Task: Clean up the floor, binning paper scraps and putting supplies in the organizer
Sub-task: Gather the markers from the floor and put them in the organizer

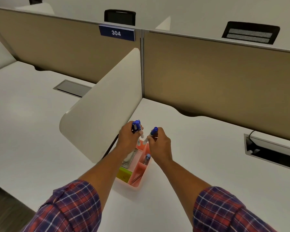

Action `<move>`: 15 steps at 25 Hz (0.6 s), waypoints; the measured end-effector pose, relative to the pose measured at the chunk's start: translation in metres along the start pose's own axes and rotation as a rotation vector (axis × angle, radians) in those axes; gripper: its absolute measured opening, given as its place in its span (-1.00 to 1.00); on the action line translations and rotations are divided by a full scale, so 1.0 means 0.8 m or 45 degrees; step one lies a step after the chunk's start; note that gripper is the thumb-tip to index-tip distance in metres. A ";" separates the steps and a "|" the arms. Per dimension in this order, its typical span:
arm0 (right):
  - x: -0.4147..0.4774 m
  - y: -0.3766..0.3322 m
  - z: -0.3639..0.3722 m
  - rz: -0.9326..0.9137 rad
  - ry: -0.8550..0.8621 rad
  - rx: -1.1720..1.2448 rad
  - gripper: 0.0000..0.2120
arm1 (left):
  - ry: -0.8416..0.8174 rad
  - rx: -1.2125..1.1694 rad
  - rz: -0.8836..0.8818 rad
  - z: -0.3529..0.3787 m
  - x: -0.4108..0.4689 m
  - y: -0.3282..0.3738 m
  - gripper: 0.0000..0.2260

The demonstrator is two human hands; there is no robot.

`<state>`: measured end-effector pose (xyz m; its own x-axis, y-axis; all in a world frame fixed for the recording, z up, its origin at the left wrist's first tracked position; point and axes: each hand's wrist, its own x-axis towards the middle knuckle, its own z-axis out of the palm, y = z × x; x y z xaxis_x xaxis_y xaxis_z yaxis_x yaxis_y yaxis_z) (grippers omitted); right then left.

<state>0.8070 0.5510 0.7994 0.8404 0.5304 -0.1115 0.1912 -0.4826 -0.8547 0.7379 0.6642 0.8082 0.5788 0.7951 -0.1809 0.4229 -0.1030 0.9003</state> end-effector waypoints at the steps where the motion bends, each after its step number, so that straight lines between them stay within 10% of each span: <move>1: 0.005 0.005 0.006 0.008 0.004 0.003 -0.78 | 0.007 -0.015 -0.005 0.002 0.006 -0.003 -0.85; 15: 0.032 0.051 0.043 0.062 -0.099 -0.253 -0.75 | -0.219 0.287 0.083 0.009 0.038 -0.057 -0.81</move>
<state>0.8187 0.5693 0.7444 0.8109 0.5515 -0.1957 0.2541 -0.6330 -0.7312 0.7413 0.6885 0.7589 0.7117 0.6712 -0.2073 0.5138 -0.2962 0.8051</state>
